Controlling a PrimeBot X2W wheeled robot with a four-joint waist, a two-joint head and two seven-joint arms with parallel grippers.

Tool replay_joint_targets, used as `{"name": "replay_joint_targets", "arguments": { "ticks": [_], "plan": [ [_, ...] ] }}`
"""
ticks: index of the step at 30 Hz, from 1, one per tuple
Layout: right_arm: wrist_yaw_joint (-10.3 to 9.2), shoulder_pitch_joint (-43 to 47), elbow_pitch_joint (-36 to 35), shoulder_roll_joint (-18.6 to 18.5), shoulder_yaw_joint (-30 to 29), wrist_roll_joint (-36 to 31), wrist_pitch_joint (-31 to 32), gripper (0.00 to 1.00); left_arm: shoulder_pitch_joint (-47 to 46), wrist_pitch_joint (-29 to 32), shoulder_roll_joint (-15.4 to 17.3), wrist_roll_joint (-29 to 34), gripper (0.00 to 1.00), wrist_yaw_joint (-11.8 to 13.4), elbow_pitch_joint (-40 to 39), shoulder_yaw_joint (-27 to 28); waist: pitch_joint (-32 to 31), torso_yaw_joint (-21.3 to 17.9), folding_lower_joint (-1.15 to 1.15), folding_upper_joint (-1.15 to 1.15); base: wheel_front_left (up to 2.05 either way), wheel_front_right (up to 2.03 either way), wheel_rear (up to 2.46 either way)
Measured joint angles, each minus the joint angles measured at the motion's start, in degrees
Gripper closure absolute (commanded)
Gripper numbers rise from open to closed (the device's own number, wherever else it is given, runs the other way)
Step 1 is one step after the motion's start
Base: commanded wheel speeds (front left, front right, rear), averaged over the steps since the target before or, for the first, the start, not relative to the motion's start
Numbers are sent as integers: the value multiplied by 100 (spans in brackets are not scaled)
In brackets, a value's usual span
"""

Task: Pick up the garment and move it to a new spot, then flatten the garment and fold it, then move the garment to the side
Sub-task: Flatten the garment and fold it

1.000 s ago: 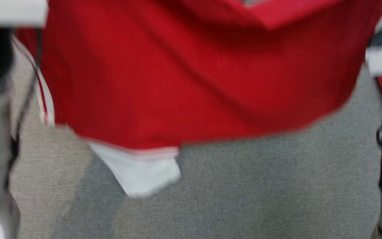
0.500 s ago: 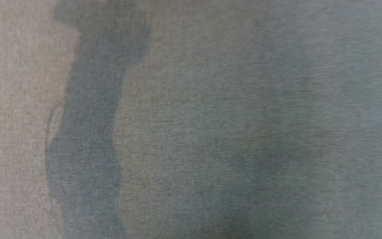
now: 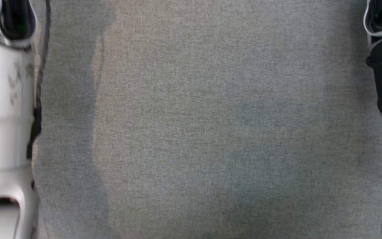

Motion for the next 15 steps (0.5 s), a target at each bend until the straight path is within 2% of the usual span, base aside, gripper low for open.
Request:
{"name": "replay_joint_targets", "arguments": {
  "ticks": [5, 11, 15],
  "plan": [
    [0, 463, -434, -220, 364, 623, -5, 100, 1048, -1, 37, -256, 100, -22, -1217, 104, -94, -44, 0, 0, 0, 0, 0],
    [1, 1315, -1279, -372, 751, 1358, -23, 100, 2470, -1, 48, -461, 100, -20, -2525, 193, -236, -121, 0, 0, 0, 0, 0],
    [1, 1976, -1868, -446, 954, 1664, -48, 100, 3458, -1, -59, -485, 100, 26, -3252, 210, -405, -155, 0, 0, 0, 0, 0]
  ]
}}
